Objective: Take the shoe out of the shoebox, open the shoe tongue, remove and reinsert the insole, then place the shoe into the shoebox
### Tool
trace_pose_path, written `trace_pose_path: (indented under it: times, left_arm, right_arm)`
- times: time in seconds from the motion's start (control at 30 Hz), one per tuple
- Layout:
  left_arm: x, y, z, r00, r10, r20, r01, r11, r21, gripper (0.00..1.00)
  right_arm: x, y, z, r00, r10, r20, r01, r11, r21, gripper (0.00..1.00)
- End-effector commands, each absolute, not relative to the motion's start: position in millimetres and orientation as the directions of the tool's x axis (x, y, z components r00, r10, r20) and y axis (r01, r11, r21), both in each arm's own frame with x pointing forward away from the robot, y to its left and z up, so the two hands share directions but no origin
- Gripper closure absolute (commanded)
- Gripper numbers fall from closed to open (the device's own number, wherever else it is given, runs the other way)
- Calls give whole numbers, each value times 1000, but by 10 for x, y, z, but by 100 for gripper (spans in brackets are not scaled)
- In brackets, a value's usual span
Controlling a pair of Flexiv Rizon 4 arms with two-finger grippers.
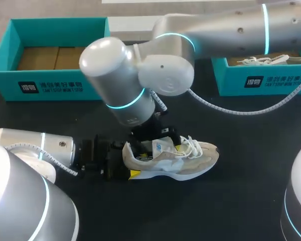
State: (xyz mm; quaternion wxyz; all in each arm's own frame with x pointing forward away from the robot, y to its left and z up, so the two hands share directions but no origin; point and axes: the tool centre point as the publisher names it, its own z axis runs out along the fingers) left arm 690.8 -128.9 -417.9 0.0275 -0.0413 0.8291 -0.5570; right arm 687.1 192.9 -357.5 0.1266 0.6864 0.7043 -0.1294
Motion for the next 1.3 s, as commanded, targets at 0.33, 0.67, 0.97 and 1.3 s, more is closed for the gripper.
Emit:
trace_pose_path:
  times: [0.33,0.67,0.97,1.3]
  left_arm:
    - [6893,-1294,-4194,-995,-102,0,-39,379,-925,100]
    - [6893,-1294,-4194,-995,-102,0,-39,379,-925,100]
    - [6893,-1294,-4194,-995,-102,0,-39,379,-925,100]
    - [6893,-1294,-4194,-995,-102,0,-39,379,-925,100]
  right_arm:
    - [6822,1761,-3476,366,795,-484,930,-330,162,60]
    - [6807,1576,-3389,341,813,-471,939,-313,140,100]
    - [6843,1243,-3319,284,864,-415,959,-258,118,100]
    - [6928,943,-3278,257,885,-389,966,-229,116,80]
